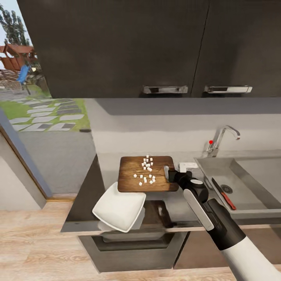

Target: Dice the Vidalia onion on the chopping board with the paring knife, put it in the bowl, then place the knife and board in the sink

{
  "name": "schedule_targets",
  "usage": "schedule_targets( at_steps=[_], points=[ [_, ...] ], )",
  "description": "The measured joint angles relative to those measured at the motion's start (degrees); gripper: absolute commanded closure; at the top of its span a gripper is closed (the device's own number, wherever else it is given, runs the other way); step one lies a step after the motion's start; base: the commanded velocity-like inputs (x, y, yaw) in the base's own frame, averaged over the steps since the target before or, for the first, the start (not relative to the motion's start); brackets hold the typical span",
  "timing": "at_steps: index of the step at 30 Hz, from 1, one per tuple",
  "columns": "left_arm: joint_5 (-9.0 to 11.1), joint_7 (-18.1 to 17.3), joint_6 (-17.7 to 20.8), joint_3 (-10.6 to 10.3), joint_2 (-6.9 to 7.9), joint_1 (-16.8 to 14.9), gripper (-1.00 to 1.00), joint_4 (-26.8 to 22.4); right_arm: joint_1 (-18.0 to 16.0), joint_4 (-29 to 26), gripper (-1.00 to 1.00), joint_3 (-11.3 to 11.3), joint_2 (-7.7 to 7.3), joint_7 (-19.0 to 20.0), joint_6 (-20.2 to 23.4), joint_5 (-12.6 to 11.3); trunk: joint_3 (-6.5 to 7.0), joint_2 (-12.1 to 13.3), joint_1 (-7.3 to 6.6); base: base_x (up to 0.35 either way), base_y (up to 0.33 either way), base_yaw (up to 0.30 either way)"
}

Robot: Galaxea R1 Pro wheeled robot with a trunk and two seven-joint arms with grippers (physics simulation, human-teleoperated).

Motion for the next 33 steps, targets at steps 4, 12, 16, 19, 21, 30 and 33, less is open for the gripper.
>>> schedule_targets(
  at_steps=[4, 12, 16, 19, 21, 30, 33],
  points=[
    [0.0, 0.0, 0.0, 0.0, -0.01, 0.0, -1.00, 0.0, 0.0, 0.0, 1.00, 0.0, 0.00, 0.0, 0.0, 0.0, 0.37, 0.0, 0.00, 0.000, 0.309, 0.000],
    [0.0, 0.0, 0.0, 0.0, 0.00, 0.0, -1.00, 0.0, 0.0, 0.0, 1.00, 0.0, 0.00, 0.0, 0.0, -0.2, 1.12, 0.0, 0.00, 0.000, 0.304, 0.000],
    [0.0, 0.0, 0.0, 0.0, 0.01, 0.0, -1.00, 0.0, 0.0, 0.0, 1.00, 0.0, 0.01, 0.0, 0.0, -0.1, 1.49, 0.0, 0.00, 0.000, 0.172, 0.000],
    [0.0, 0.0, 0.0, 0.0, 0.00, 0.0, -1.00, 0.0, 0.0, 0.1, 1.00, 0.0, 0.01, 0.0, 0.0, 0.1, 1.77, 0.0, 0.00, 0.000, 0.030, 0.000],
    [0.0, 0.0, 0.0, 0.0, -0.02, 0.0, -1.00, 0.0, 0.0, 0.1, 1.00, 0.0, 0.01, 0.1, 0.0, 0.2, 1.96, 0.0, 0.00, 0.000, 0.006, 0.000],
    [0.0, 0.0, 0.0, 0.0, -0.02, 0.0, -1.00, 0.1, 0.0, 0.2, 1.00, 0.0, 0.02, 0.1, -0.6, 0.4, 2.80, 0.0, 0.00, 0.000, 0.000, 0.000],
    [0.0, 0.0, 0.0, 0.0, -0.01, 0.0, -1.00, 0.1, 0.0, 0.3, 1.00, 0.0, 0.01, 0.2, -0.6, 0.4, 3.08, 0.0, 0.00, 0.000, 0.000, 0.000]
  ],
)
